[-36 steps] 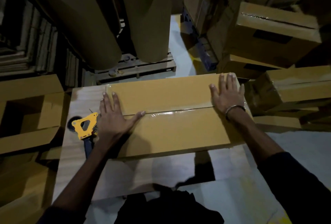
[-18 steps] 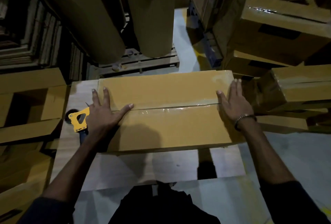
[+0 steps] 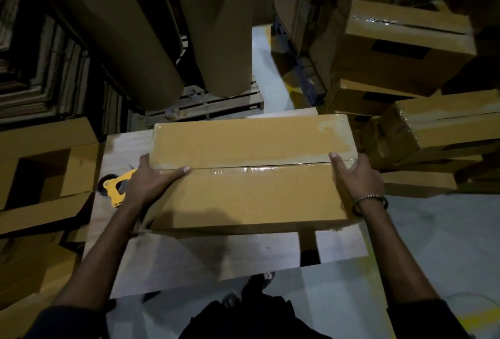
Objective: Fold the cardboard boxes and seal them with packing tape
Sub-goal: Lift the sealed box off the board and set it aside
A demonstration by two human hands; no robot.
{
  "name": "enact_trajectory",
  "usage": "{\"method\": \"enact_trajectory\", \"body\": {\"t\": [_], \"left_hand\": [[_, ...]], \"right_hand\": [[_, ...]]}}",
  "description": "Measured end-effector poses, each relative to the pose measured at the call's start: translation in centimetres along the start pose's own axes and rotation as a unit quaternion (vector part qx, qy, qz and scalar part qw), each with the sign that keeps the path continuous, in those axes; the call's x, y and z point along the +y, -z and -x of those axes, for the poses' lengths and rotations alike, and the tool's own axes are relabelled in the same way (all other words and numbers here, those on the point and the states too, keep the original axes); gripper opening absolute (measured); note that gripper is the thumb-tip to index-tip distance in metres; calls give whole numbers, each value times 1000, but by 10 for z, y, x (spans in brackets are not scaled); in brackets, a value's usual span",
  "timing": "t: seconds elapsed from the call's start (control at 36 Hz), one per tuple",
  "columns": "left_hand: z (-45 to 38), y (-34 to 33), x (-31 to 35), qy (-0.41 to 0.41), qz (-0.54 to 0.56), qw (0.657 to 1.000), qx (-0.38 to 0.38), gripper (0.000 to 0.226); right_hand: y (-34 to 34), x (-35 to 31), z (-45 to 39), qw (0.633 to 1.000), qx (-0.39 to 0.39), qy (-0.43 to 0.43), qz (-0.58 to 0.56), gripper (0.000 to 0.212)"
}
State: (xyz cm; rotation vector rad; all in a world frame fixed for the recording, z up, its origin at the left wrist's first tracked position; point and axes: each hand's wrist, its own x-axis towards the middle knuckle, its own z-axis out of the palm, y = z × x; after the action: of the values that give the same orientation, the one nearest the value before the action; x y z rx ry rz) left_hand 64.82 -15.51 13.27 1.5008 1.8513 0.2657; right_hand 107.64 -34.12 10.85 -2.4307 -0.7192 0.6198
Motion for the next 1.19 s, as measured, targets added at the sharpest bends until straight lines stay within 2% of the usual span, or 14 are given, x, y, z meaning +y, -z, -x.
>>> {"method": "enact_trajectory", "body": {"t": [0.08, 0.17, 0.22, 0.28, 0.33, 0.39, 0.42, 0.44, 0.5, 0.58, 0.67, 0.75, 0.89, 1.19], "left_hand": [[12, 4, -20, -7, 84, 996, -32, 97], [27, 1, -32, -18, 115, 993, -22, 67], [35, 0, -44, -29, 132, 991, -22, 72], [39, -1, -55, -48, 143, 988, -27, 87], [45, -4, -67, -53, 142, 988, -19, 81], [54, -6, -73, -65, 138, 988, -6, 68], [59, -7, -75, -71, 138, 988, -5, 70], [64, -9, -78, -79, 135, 988, -12, 76], [72, -11, -80, -82, 133, 988, -16, 92], [94, -23, -64, -88, 142, 986, -26, 99], [118, -42, -39, -125, 151, 977, -80, 84], [127, -65, -16, -150, 154, 966, -144, 93], [144, -124, 49, -201, 128, 947, -215, 88], [202, -302, 211, -331, 24, 908, -257, 94]], "right_hand": [[1, -3, 10, 1000, 20, 0, 10, 72], [5, -6, 26, 999, 40, -11, 1, 75], [8, -1, 41, 998, 54, -22, -6, 79], [13, 7, 61, 998, 62, -28, -11, 83], [15, 20, 78, 998, 56, -41, -2, 89], [16, 38, 95, 997, 51, -62, -16, 105], [15, 47, 105, 996, 51, -73, -29, 110], [15, 55, 116, 994, 58, -86, -42, 110], [18, 70, 140, 988, 81, -110, -71, 95], [32, 90, 167, 977, 140, -125, -98, 71], [53, 120, 179, 964, 185, -161, -98, 74], [79, 152, 185, 951, 216, -200, -96, 80], [126, 217, 187, 926, 253, -255, -119, 79], [225, 357, 143, 860, 309, -348, -210, 75]]}}
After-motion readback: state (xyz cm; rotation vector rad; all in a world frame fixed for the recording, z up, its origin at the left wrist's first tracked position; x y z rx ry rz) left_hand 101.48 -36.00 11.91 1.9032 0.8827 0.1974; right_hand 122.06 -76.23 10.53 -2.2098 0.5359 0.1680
